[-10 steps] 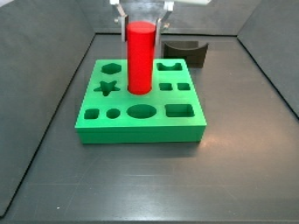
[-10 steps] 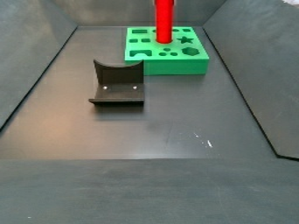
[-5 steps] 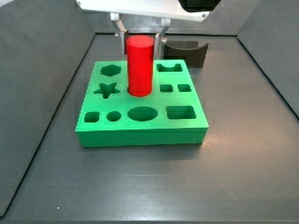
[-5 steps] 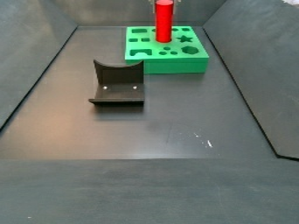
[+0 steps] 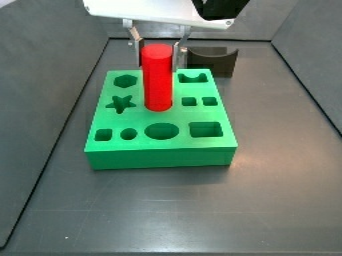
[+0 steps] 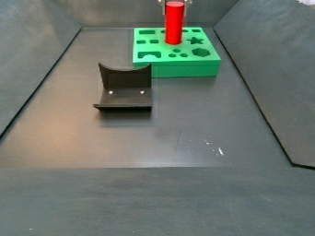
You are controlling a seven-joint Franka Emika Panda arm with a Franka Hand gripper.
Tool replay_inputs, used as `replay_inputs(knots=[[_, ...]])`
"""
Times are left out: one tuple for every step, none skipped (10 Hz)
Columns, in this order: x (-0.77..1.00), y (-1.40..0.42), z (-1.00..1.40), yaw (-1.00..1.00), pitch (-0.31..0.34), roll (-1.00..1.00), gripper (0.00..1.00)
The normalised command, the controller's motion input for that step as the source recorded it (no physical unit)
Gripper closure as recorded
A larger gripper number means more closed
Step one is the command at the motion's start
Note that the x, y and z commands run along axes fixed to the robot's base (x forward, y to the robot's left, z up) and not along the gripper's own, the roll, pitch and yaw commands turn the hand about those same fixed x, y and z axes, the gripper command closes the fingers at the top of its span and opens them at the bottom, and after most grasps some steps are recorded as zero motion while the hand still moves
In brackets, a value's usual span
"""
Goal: Insert the round object.
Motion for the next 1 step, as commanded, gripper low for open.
replay_inputs(knots=[[0.0, 0.0, 0.0, 0.0, 0.0, 0.0, 1.0]])
